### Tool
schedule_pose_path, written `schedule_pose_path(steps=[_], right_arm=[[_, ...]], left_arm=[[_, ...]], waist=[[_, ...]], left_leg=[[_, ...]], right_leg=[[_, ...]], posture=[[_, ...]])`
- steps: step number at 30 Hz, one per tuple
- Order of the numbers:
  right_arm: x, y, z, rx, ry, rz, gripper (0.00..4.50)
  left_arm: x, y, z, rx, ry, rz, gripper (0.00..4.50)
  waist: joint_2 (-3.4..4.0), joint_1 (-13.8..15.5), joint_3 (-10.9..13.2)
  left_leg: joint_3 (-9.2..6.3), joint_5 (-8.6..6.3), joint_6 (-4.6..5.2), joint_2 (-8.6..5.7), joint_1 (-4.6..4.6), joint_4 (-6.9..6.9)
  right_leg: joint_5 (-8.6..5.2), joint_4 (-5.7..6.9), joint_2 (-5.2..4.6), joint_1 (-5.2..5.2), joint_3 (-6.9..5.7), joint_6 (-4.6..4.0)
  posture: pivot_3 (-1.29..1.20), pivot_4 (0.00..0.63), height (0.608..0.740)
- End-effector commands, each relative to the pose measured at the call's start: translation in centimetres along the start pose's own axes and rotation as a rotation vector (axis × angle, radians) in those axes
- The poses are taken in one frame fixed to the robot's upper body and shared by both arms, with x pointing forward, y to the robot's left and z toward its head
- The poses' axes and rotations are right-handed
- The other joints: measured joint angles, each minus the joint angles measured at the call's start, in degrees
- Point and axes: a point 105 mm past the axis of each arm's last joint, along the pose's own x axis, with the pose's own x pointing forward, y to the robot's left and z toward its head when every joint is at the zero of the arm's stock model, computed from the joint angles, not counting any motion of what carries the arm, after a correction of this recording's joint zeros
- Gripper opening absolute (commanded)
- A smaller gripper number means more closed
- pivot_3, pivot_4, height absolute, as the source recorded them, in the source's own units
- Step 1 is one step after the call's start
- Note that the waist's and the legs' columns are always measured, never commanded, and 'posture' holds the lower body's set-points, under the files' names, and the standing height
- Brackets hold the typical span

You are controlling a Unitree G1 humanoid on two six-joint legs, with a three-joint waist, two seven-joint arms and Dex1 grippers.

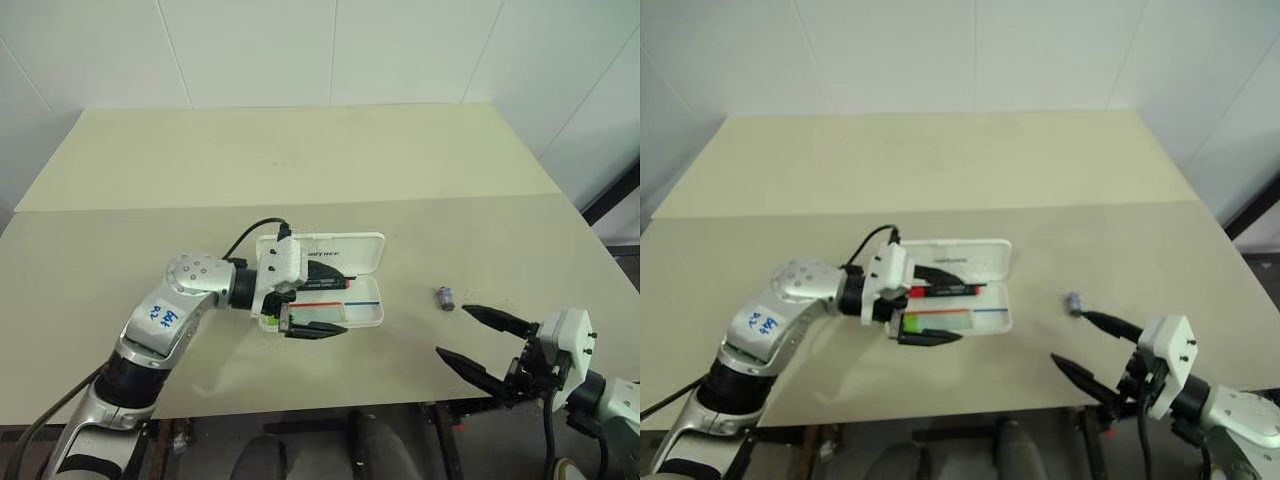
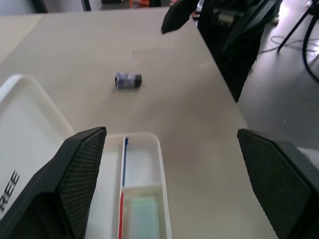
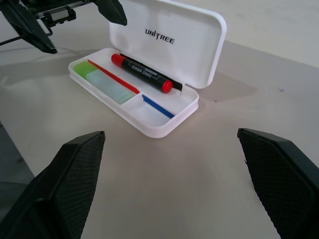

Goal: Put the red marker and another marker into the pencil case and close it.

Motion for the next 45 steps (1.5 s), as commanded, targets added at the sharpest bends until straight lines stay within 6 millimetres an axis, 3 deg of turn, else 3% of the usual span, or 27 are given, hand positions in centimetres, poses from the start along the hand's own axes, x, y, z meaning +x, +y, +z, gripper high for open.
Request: schedule_pose_path(steps=[1, 13, 19, 26, 45], right_arm=[[-0.1, -1.5, -0.2, -0.017, 0.038, -0.085, 4.5], [2.9, -4.2, -1.1, 0.053, 0.017, -0.415, 4.5], [4.3, -5.7, -2.1, 0.102, 0.018, -0.567, 4.5], [5.4, -4.7, -3.0, 0.157, 0.037, -0.551, 4.5], [4.3, -5.6, -6.2, 0.221, 0.138, -0.684, 4.5]], left_arm=[[0.4, -1.0, 2.9, 0.084, -0.16, -0.08, 4.48], [1.3, -0.9, 1.5, 0.06, -0.223, 0.066, 4.48], [-0.7, -1.2, 1.4, 0.043, -0.264, 0.133, 4.48], [-3.6, -2.0, 0.3, 0.014, -0.218, 0.155, 4.48], [-7.5, -2.2, -0.4, -0.009, -0.188, 0.177, 4.48]], waist=[[-0.01, 0.01, 0.0], [0.02, -0.02, -0.01], [0.02, -0.11, -0.01], [0.04, -0.1, -0.02], [0.05, -0.23, -0.01]], left_leg=[[0.0, 0.0, 0.0, 0.0, 0.0, 0.0], [-0.06, 0.01, 0.0, 0.0, -0.01, 0.01], [-0.06, 0.01, 0.0, 0.02, -0.01, -0.01], [-0.12, 0.0, 0.0, 0.05, -0.02, -0.09], [-0.12, 0.0, 0.0, 0.08, -0.02, -0.13]], right_leg=[[0.0, -0.01, 0.0, 0.0, 0.01, 0.0], [-0.02, 0.06, 0.02, -0.02, 0.04, -0.03], [-0.02, 0.05, 0.02, -0.03, 0.02, -0.03], [-0.07, 0.04, 0.04, -0.07, -0.03, -0.11], [-0.1, 0.02, 0.04, -0.09, -0.05, -0.15]], posture=[[0.0, 0.15, 0.74], [0.0, 0.15, 0.74], [0.0, 0.15, 0.74], [0.0, 0.15, 0.74], [0.0, 0.15, 0.74]])
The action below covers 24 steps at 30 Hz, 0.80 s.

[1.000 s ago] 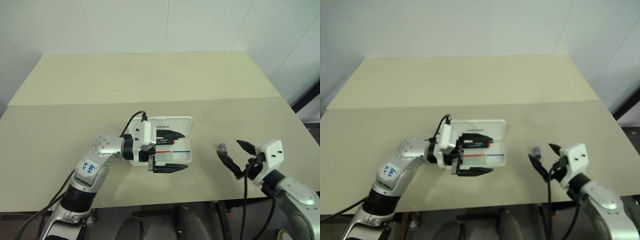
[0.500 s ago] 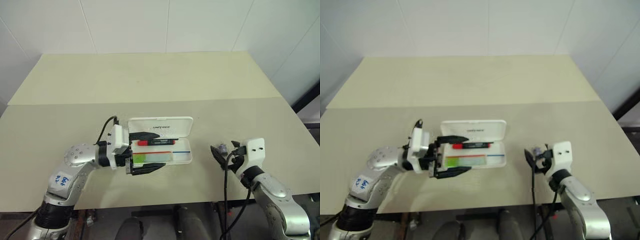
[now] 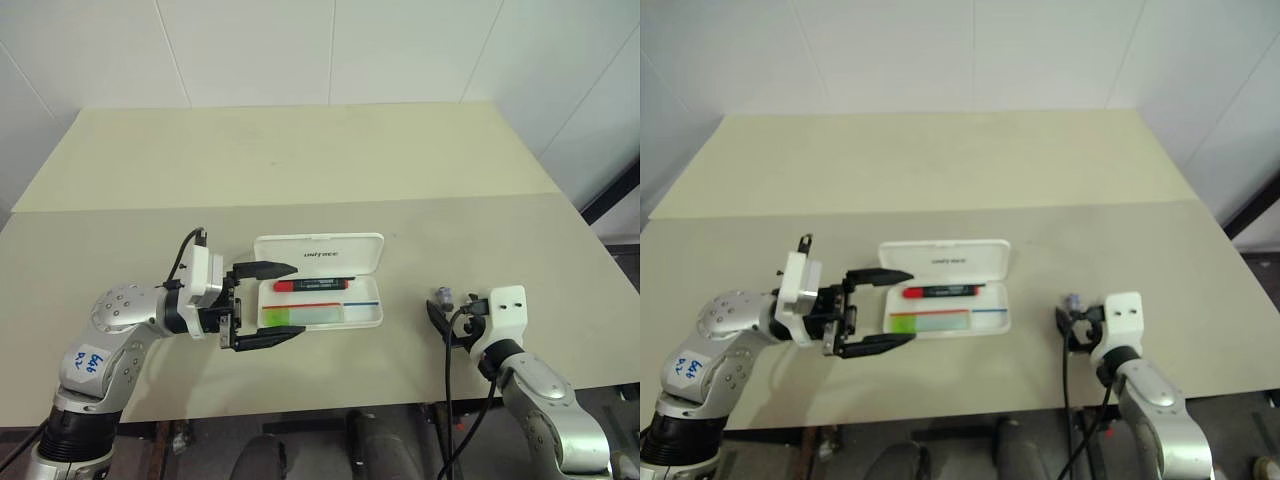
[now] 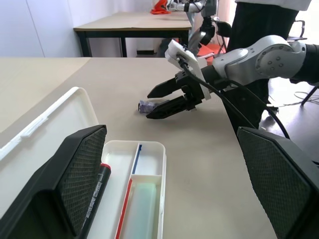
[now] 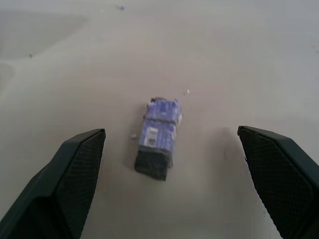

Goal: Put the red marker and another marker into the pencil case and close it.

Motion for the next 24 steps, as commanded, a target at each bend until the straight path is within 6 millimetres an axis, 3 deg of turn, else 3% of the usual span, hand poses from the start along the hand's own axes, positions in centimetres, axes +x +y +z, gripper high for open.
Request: schedule_pose_path(steps=[1, 14, 17, 24], right_arm=[[-0.1, -0.7, -0.1, 0.017, 0.004, -0.044, 4.5], [1.1, 0.3, -0.3, 0.031, 0.023, -0.003, 4.5], [1.3, 0.7, -0.4, 0.03, 0.023, 0.013, 3.9], [1.1, 0.8, -0.1, 0.029, 0.009, 0.016, 1.51]], left_arm=[[-0.8, -0.1, 0.4, 0.012, -0.009, 0.006, 4.48], [-1.1, 0.0, 1.1, 0.015, -0.025, 0.013, 4.48], [-1.0, 0.0, 1.3, 0.019, -0.034, 0.016, 4.5], [-0.9, 0.1, 1.4, 0.017, -0.043, 0.017, 4.5]], waist=[[0.0, -0.04, 0.0], [-0.02, -0.49, -0.01], [-0.04, -0.79, -0.02], [-0.04, -0.98, -0.02]], left_leg=[[0.0, 0.0, 0.0, 0.0, 0.0, -0.01], [0.04, 0.0, 0.0, 0.04, 0.03, 0.01], [0.04, 0.0, 0.0, 0.05, 0.03, 0.01], [0.0, -0.01, -0.01, 0.1, 0.02, -0.05]], right_leg=[[0.0, 0.0, 0.0, 0.0, 0.0, 0.0], [0.01, -0.02, 0.02, 0.02, 0.01, -0.01], [0.01, -0.03, 0.02, 0.02, 0.01, -0.01], [-0.02, -0.04, 0.07, 0.01, 0.0, -0.05]], posture=[[0.0, 0.15, 0.74], [0.0, 0.15, 0.74], [0.0, 0.15, 0.74], [0.0, 0.15, 0.74]])
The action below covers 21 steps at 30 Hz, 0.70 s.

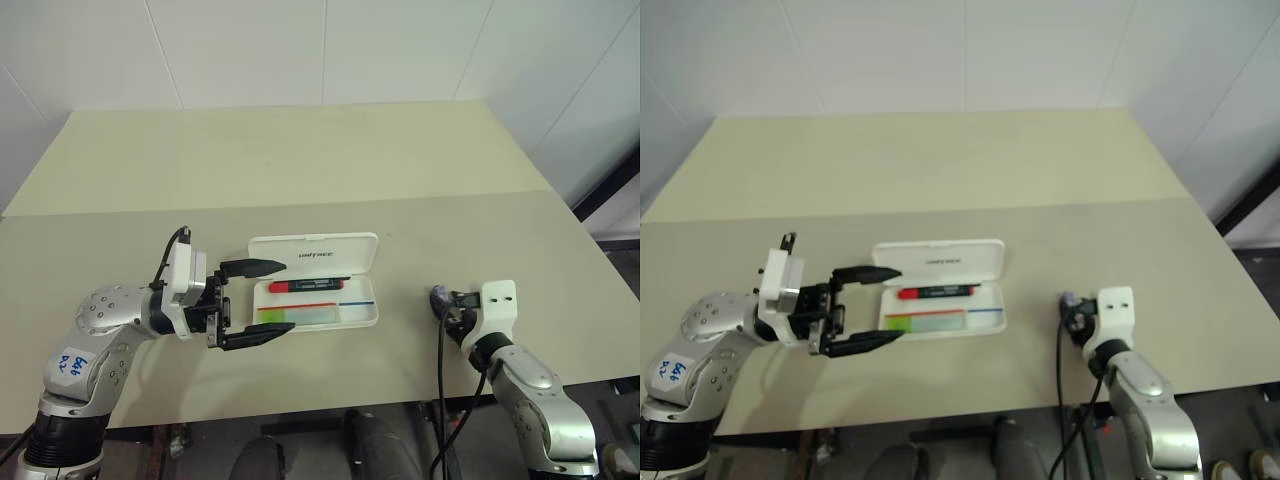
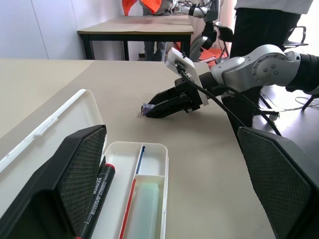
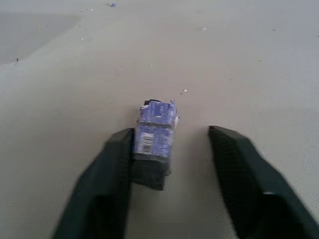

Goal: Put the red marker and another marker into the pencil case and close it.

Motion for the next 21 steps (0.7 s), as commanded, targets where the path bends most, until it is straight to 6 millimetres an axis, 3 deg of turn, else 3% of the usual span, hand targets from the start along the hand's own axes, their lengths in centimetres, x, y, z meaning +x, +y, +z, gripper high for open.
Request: schedule_pose_path(steps=[1, 3, 4, 8, 12, 21], right_arm=[[-0.1, 0.1, -0.2, 0.0, 0.006, 0.006, 1.15], [-0.2, 0.1, -0.1, -0.005, -0.001, 0.007, 0.46], [-0.3, 0.0, 0.0, -0.007, -0.005, 0.008, 0.38], [-0.4, -0.3, 1.0, -0.027, -0.031, 0.02, 0.38], [-0.4, 0.4, 3.4, -0.057, -0.102, 0.093, 0.38], [-1.1, 4.0, 6.7, -0.186, -0.153, 0.423, 0.38]], left_arm=[[0.2, -0.1, 1.2, 0.035, -0.037, -0.014, 4.5], [0.3, 0.0, 1.2, 0.034, -0.043, -0.015, 4.5], [0.3, 0.0, 1.2, 0.034, -0.042, -0.016, 4.5], [0.4, 0.1, 1.0, 0.033, -0.042, -0.02, 4.5], [0.6, 0.3, 1.0, 0.033, -0.047, -0.024, 4.5], [0.9, 0.6, 1.0, 0.037, -0.054, -0.041, 4.5]], waist=[[0.0, -0.02, 0.0], [0.0, -0.06, 0.0], [0.0, -0.09, 0.0], [0.0, -0.11, 0.0], [0.04, -0.11, 0.03], [0.05, -0.18, 0.05]], left_leg=[[0.0, 0.0, 0.0, 0.0, 0.0, 0.0], [0.0, 0.0, 0.0, 0.0, 0.0, 0.0], [0.0, 0.0, 0.0, -0.01, 0.0, 0.01], [0.0, 0.0, 0.0, -0.01, -0.01, 0.0], [0.0, -0.01, 0.0, -0.02, -0.02, -0.01], [-0.05, -0.02, 0.02, 0.04, -0.04, -0.05]], right_leg=[[0.0, -0.01, 0.0, 0.0, 0.0, 0.0], [0.0, -0.02, -0.01, 0.01, 0.0, 0.0], [0.0, -0.03, -0.01, 0.01, 0.0, 0.01], [0.0, -0.03, -0.01, 0.0, 0.0, 0.01], [0.0, -0.05, -0.01, -0.05, 0.0, 0.01], [-0.02, -0.04, 0.1, -0.17, -0.01, -0.01]], posture=[[0.0, 0.15, 0.74], [0.0, 0.15, 0.74], [0.0, 0.15, 0.74], [0.0, 0.15, 0.74], [0.0, 0.15, 0.74], [0.0, 0.15, 0.74]])
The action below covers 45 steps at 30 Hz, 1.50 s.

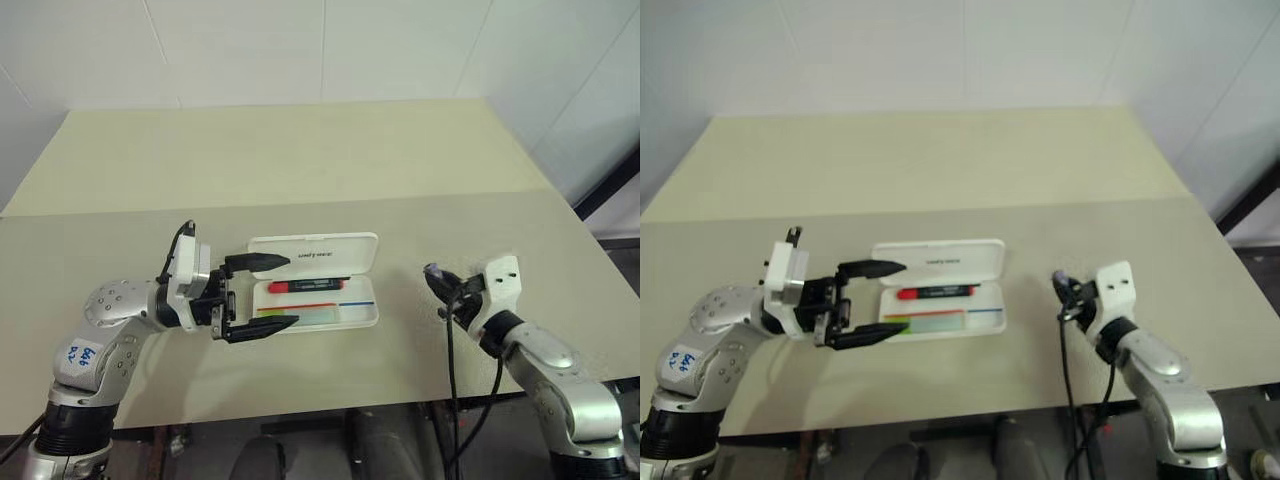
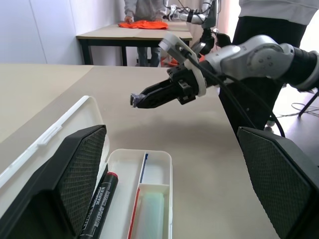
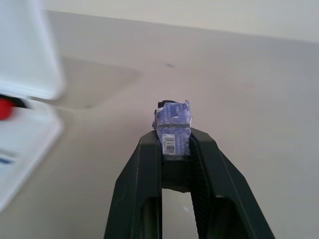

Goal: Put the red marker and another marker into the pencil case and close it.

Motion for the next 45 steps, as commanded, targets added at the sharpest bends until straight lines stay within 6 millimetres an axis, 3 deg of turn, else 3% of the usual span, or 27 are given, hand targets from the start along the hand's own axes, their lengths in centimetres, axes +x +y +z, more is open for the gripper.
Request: schedule_pose_path(steps=[1, 3, 9, 18, 36, 45], right_arm=[[0.0, 2.8, 2.3, -0.072, -0.056, 0.204, 0.38], [0.0, 4.4, 2.9, -0.121, -0.052, 0.34, 0.38], [0.2, 6.7, 3.5, -0.269, -0.016, 0.602, 0.38], [0.6, 7.5, 3.2, -0.47, 0.061, 0.881, 0.38], [3.7, 7.8, 2.1, -0.57, 0.088, 0.99, 0.38], [3.7, 8.0, 2.2, -0.575, 0.08, 1.015, 0.38]], left_arm=[[0.3, 0.2, 0.6, 0.031, -0.027, -0.012, 4.5], [0.5, 0.2, 0.6, 0.03, -0.032, -0.014, 4.5], [0.7, 0.1, 0.5, 0.026, -0.041, -0.016, 4.5], [0.4, 0.0, 0.5, 0.03, -0.039, 0.0, 4.5], [0.3, -0.7, 0.4, 0.033, -0.045, 0.016, 4.5], [-2.9, -1.0, -0.2, 0.026, 0.057, 0.078, 4.5]], waist=[[0.0, 0.04, 0.0], [0.01, 0.03, 0.01], [0.0, 0.04, 0.01], [-0.01, 0.46, 0.02], [-0.01, 1.31, 0.02], [0.0, 1.1, 0.03]], left_leg=[[0.0, 0.0, 0.0, 0.0, 0.01, 0.0], [0.0, -0.01, 0.01, -0.01, 0.0, 0.01], [0.01, -0.01, 0.02, 0.0, 0.02, 0.03], [0.04, -0.03, 0.02, 0.0, -0.07, 0.03], [0.04, -0.1, -0.08, 0.0, -0.08, 0.04], [0.04, -0.13, -0.09, 0.04, -0.04, 0.03]], right_leg=[[0.0, 0.0, 0.0, 0.0, 0.0, 0.0], [0.0, -0.01, -0.01, 0.0, 0.0, 0.01], [0.0, 0.02, 0.02, -0.11, 0.01, 0.02], [0.02, 0.08, 0.01, -0.33, 0.02, 0.04], [0.44, 0.5, -0.05, -0.56, -0.07, 0.77], [0.38, 0.59, -0.02, -0.6, -0.12, 0.66]], posture=[[0.0, 0.15, 0.74], [0.0, 0.15, 0.74], [0.0, 0.15, 0.74], [0.0, 0.15, 0.74], [0.0, 0.15, 0.74], [0.0, 0.15, 0.74]])
